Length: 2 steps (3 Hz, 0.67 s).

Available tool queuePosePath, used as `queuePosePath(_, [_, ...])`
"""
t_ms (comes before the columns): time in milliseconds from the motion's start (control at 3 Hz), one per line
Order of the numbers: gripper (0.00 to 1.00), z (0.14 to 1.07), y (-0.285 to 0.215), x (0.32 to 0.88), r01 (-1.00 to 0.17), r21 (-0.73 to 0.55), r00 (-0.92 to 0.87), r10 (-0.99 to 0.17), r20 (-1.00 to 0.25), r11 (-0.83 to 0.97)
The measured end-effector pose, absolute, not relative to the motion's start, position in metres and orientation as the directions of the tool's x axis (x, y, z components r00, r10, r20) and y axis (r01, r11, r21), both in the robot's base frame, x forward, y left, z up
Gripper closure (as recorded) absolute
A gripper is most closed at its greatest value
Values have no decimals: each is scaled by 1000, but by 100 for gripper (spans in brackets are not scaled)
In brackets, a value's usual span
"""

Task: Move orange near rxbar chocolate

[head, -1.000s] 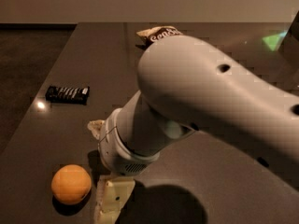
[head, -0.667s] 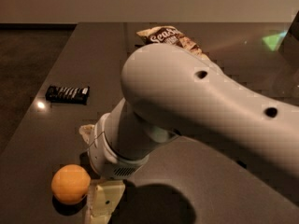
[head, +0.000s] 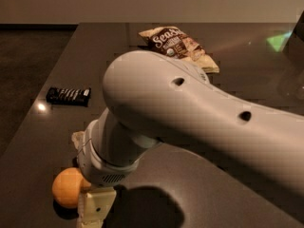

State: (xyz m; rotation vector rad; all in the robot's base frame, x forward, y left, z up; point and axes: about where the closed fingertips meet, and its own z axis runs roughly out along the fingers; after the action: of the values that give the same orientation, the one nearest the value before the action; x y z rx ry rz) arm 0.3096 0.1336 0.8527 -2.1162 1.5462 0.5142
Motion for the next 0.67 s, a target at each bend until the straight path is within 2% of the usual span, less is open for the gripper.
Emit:
queuePosePath(333, [17,850,139,309,-954,-139,297,-786,-541,-265])
queuePosePath(667, [40,848,141,309,-954,-127,296,-790,-537,-271])
